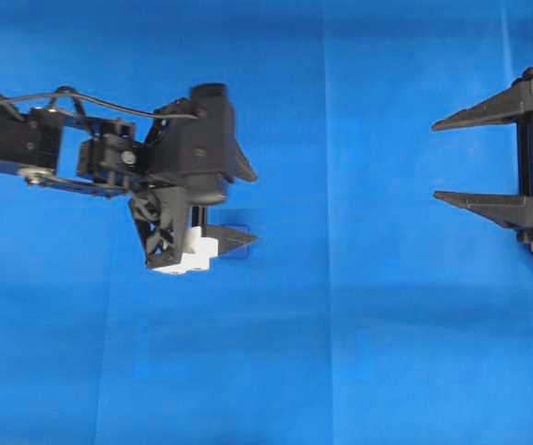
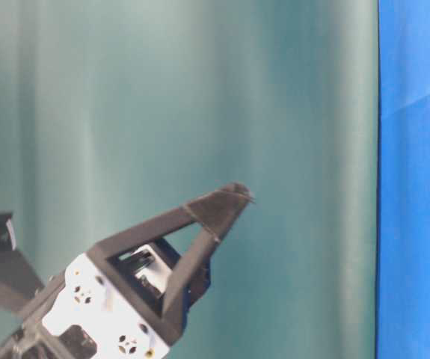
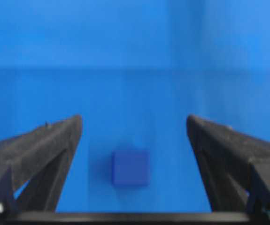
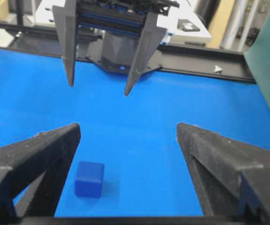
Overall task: Handover the blue block to the right arm after grasping it with the left arm, then place it in the designated position.
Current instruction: 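Lower the open left gripper down over the blue cube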
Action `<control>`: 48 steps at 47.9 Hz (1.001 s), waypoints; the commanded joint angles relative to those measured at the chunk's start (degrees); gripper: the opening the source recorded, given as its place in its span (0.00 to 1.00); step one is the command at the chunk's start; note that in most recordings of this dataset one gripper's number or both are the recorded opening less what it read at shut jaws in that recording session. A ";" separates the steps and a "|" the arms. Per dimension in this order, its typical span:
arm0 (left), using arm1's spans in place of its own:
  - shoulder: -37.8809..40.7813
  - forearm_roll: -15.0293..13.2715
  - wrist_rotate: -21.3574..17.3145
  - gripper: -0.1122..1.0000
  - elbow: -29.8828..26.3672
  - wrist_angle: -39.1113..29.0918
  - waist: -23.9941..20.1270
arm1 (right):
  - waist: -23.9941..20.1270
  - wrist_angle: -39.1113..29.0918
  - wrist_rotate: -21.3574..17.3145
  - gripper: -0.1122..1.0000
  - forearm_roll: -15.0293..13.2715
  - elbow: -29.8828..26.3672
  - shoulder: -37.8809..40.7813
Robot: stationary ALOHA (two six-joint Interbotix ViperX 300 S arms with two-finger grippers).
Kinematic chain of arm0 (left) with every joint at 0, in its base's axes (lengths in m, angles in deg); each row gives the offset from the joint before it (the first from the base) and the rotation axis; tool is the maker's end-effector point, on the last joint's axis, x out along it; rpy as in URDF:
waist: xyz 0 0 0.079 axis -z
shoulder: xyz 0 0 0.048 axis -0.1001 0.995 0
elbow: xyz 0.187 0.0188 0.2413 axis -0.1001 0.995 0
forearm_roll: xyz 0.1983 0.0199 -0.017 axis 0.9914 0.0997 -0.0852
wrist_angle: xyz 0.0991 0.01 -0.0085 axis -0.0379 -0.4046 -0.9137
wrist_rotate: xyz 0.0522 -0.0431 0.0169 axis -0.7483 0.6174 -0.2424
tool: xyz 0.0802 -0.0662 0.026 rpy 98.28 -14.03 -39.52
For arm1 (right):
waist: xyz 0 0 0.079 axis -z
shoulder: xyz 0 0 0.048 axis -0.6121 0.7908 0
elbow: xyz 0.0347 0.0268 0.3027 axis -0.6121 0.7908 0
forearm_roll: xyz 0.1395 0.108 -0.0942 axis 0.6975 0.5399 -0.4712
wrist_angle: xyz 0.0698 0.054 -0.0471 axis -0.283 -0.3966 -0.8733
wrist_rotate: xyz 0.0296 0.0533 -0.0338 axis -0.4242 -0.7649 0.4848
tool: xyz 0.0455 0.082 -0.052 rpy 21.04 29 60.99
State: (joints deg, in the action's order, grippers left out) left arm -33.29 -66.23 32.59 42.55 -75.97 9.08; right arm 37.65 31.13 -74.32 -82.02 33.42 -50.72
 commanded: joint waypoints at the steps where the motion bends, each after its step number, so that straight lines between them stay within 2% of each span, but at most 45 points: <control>1: 0.44 0.09 0.00 0.94 -4.66 -6.94 0.26 | 0.09 0.18 0.09 0.98 0.00 -1.58 0.35; 6: 2.37 0.09 0.09 0.94 -8.17 -14.41 0.79 | 0.09 0.18 0.09 0.98 0.00 -1.58 0.35; 14: 4.66 0.09 0.26 0.94 -11.95 -19.69 1.32 | 0.00 0.18 0.09 0.98 -0.09 -1.49 0.35; 48: 4.92 0.09 0.44 0.94 -12.13 -19.86 1.41 | 0.00 -0.09 0.09 0.98 -0.09 -1.49 0.35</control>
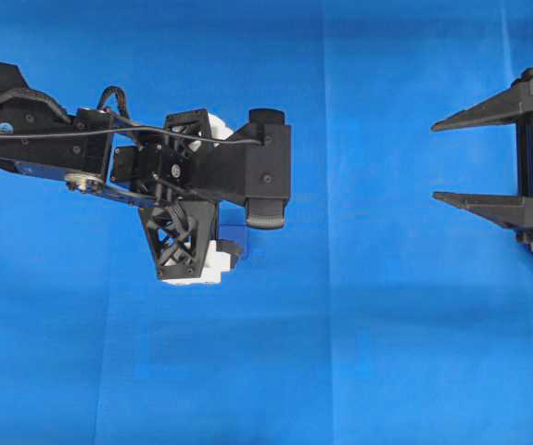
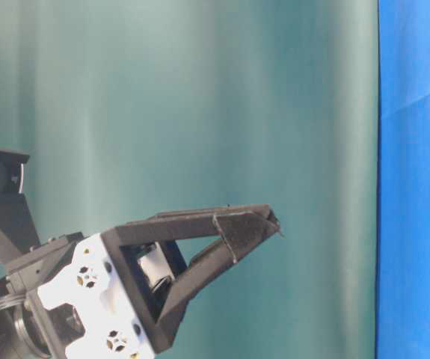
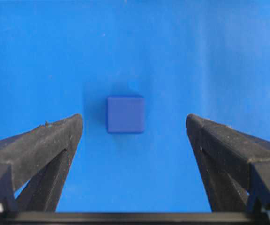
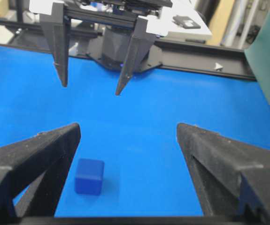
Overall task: Handover the blue block to the right arm after grasping it with the left arm, then place it in the designated position.
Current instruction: 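Lower the open left gripper down over the blue cube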
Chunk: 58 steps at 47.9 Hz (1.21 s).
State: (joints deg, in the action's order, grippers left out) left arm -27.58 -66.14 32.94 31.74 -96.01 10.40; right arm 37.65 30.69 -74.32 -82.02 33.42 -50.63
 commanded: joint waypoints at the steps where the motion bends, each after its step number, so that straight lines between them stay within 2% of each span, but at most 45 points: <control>1: -0.79 0.00 0.09 0.94 -1.32 0.18 0.09 | 0.00 0.35 0.09 0.98 -0.09 -1.58 0.26; 36: -0.79 0.00 0.09 0.94 -0.53 0.79 0.09 | 0.09 0.44 0.09 0.98 -0.09 -1.58 0.62; 50: -0.70 0.00 0.18 0.94 5.89 9.84 1.05 | 0.00 0.53 0.09 0.98 -0.18 -1.58 1.32; 58: -0.35 0.09 1.76 0.94 11.07 16.70 0.97 | 0.09 0.79 0.18 0.98 -0.18 -1.58 1.76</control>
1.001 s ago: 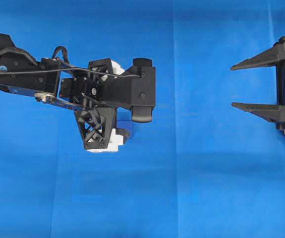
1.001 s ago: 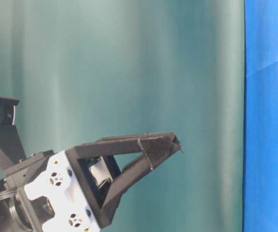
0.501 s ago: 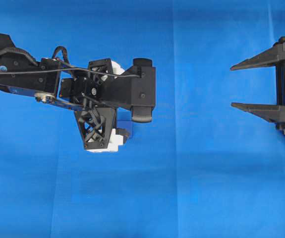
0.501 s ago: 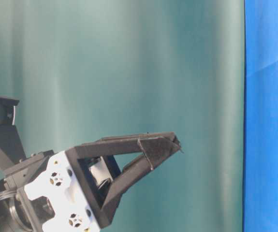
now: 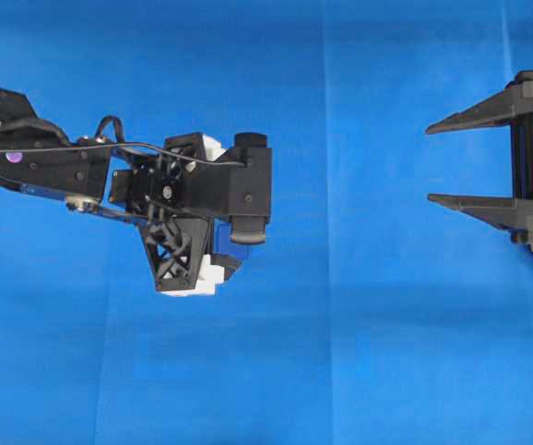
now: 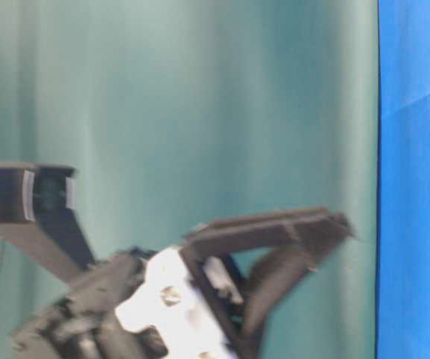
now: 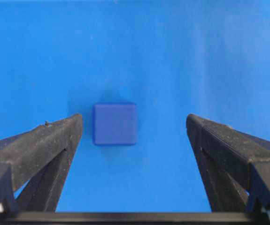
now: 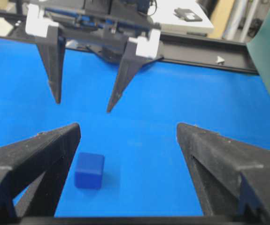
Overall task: Handover the blue block to the right arm after grasping it with the left arm, then place it in the designated position.
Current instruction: 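Lower the open left gripper down over the blue cube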
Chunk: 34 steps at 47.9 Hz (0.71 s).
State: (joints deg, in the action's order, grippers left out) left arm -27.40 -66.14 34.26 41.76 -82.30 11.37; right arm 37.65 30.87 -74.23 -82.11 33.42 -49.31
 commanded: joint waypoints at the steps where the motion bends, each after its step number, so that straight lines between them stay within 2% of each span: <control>1: -0.35 0.09 0.62 0.94 1.67 3.69 0.00 | 0.09 0.70 0.09 0.98 0.00 -1.58 0.44; 34: 12.66 0.26 0.53 0.94 7.65 16.79 -0.70 | 0.09 1.14 0.09 0.98 -0.09 -1.49 2.02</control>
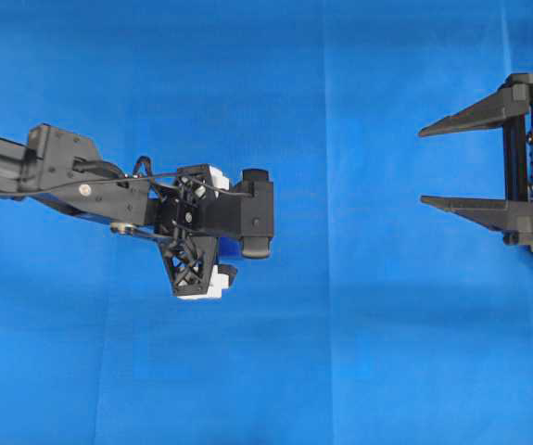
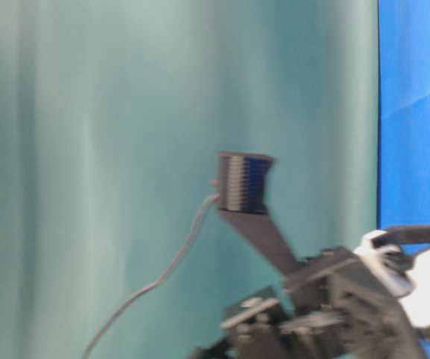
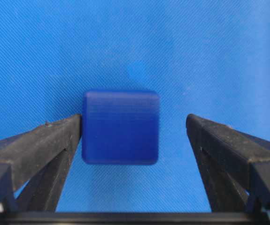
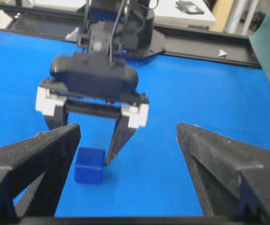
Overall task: Handover the blue block to the right arm after grasping it with the left arm, then place it in the designated position.
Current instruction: 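Lower the open left gripper down over the blue cube, then close the left gripper on the blue cube and lift it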
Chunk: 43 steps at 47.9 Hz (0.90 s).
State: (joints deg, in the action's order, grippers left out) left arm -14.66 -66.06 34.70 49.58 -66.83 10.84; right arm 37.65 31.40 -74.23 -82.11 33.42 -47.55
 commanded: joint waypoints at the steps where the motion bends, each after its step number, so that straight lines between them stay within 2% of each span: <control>1: 0.18 0.18 0.09 0.94 -0.18 1.58 -0.26 | 0.09 0.53 0.09 0.98 -0.09 -1.49 0.26; 12: 2.37 0.18 0.00 0.94 0.09 4.04 -0.26 | 0.09 0.70 0.09 0.98 0.00 -1.49 0.44; 27: 2.46 0.26 -0.53 0.92 -0.18 3.52 -0.26 | 0.09 0.70 0.09 0.98 0.00 -1.49 0.53; 29: 2.46 0.26 -0.70 0.89 -0.26 3.08 -0.26 | 0.09 0.70 0.09 0.98 -0.09 -1.49 0.62; 31: 2.46 0.35 -0.79 0.82 -0.35 2.55 -0.26 | 0.09 0.70 0.09 0.98 0.00 -1.49 0.62; 37: 2.29 0.97 -0.88 0.54 -0.53 1.14 -0.44 | 0.09 0.70 0.09 0.98 -0.09 -1.49 0.79; 43: 2.29 0.97 -0.79 0.54 -0.53 1.05 -0.79 | 0.09 0.70 0.09 0.98 0.00 -1.58 0.97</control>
State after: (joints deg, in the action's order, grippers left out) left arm -11.49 -65.27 33.82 49.84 -65.60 10.23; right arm 37.65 31.48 -74.23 -82.11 33.50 -46.94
